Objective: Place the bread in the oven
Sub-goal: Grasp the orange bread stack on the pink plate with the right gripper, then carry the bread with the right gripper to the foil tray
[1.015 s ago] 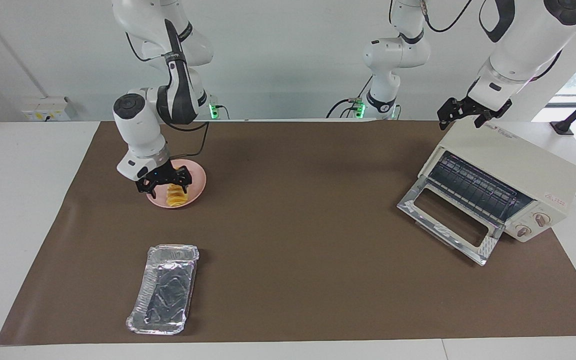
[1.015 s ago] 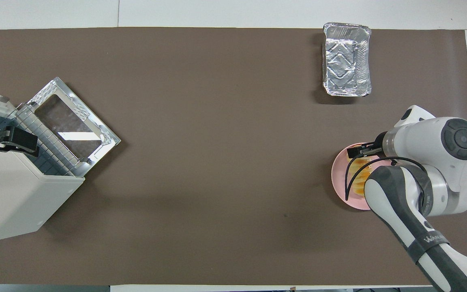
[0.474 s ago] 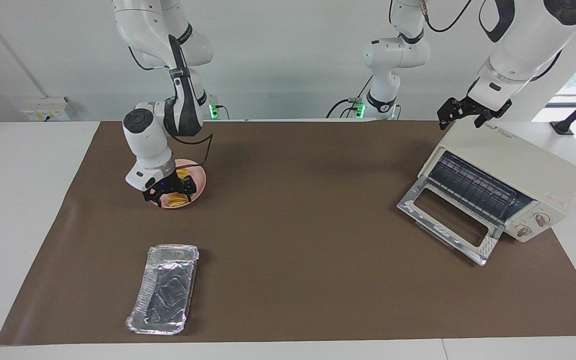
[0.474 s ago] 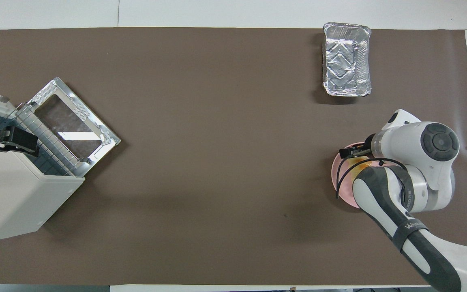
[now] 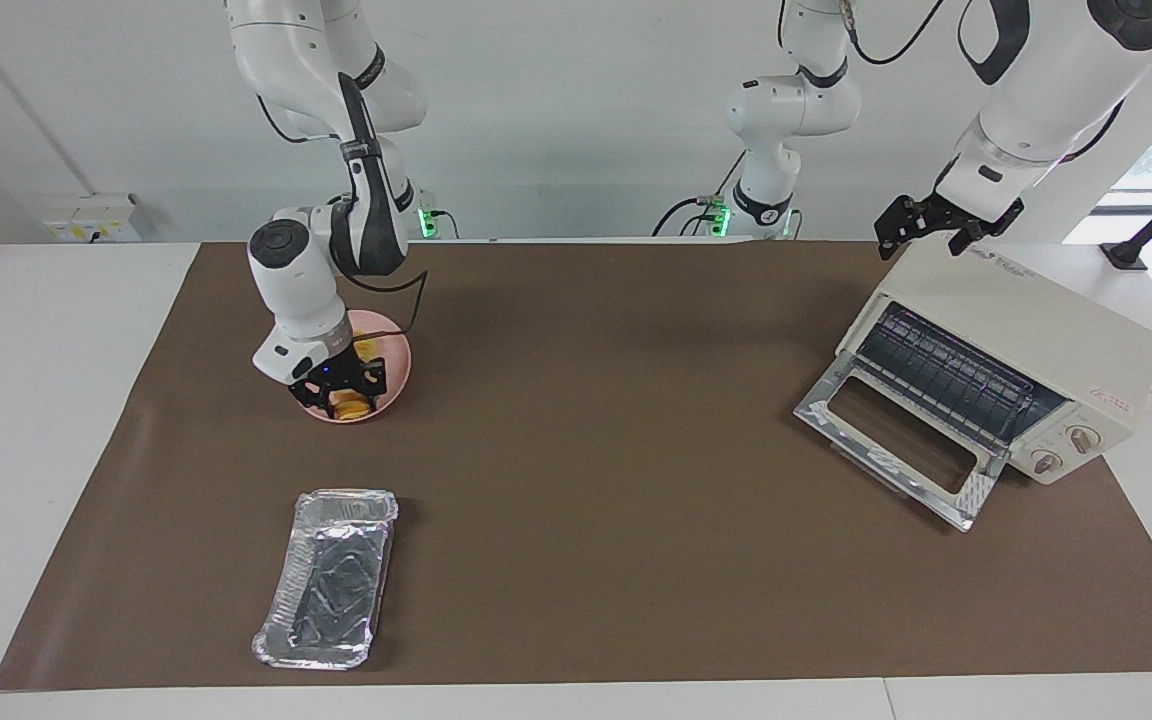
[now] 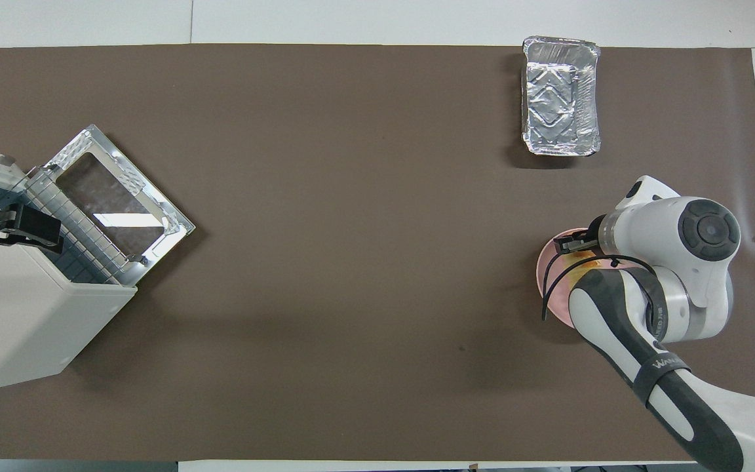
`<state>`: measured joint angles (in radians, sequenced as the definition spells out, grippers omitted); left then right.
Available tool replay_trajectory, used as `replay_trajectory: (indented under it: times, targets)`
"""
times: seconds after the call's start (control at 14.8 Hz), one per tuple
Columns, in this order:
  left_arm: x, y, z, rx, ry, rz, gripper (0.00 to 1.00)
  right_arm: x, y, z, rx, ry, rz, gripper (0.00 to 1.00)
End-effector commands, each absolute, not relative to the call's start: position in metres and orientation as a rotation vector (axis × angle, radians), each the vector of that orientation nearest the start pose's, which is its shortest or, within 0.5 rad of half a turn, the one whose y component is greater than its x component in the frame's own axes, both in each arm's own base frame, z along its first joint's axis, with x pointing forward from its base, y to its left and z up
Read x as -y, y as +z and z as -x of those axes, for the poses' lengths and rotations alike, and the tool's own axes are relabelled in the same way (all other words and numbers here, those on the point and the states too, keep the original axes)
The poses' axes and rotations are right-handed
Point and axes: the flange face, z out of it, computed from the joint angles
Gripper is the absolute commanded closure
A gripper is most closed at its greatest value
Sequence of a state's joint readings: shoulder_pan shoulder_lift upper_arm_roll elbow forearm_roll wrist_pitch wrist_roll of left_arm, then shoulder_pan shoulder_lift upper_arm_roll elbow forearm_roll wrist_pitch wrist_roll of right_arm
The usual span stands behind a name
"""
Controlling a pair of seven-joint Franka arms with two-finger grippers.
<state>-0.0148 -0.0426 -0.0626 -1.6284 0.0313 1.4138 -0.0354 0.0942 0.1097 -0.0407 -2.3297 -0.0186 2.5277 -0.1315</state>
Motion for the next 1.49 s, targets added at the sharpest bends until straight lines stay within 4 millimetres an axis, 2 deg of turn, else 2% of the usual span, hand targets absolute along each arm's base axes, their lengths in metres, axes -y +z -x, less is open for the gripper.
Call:
replay_trajectory:
  times: [0.0, 0.27, 0.47, 0.61, 0.81, 0.95, 1.01, 1.15, 1.29, 1.42]
  targets:
    - [0.035, 0.611, -0.512, -0.056, 0.270, 3.098, 0.00, -0.026, 0.301, -0.525, 0.324, -0.120, 3.140, 1.00]
    - [0.035, 0.610, -0.511, -0.056, 0.272, 3.097, 0.00, -0.027, 0.327, -0.535, 0.327, -0.045, 3.140, 1.00]
    - [0.035, 0.611, -0.512, -0.056, 0.270, 3.098, 0.00, -0.028, 0.343, -0.533, 0.342, -0.023, 3.138, 1.00]
    - [0.035, 0.611, -0.512, -0.056, 0.270, 3.098, 0.00, -0.028, 0.369, -0.543, 0.346, -0.016, 3.137, 1.00]
    - [0.035, 0.611, -0.512, -0.056, 0.270, 3.098, 0.00, -0.018, 0.414, -0.589, 0.369, -0.065, 3.141, 1.00]
    - [0.035, 0.611, -0.512, -0.056, 0.270, 3.098, 0.00, -0.002, 0.437, -0.619, 0.332, -0.154, 3.154, 1.00]
    - [0.035, 0.611, -0.512, -0.056, 0.270, 3.098, 0.00, -0.001, 0.447, -0.633, 0.327, -0.178, 3.156, 1.00]
    - [0.035, 0.611, -0.512, -0.056, 0.270, 3.098, 0.00, -0.001, 0.453, -0.668, 0.324, -0.183, 3.159, 1.00]
    - [0.035, 0.611, -0.512, -0.056, 0.270, 3.098, 0.00, -0.002, 0.445, -0.704, 0.323, -0.124, 3.168, 1.00]
    - [0.035, 0.611, -0.512, -0.056, 0.270, 3.098, 0.00, -0.003, 0.444, -0.739, 0.321, -0.150, 3.175, 1.00]
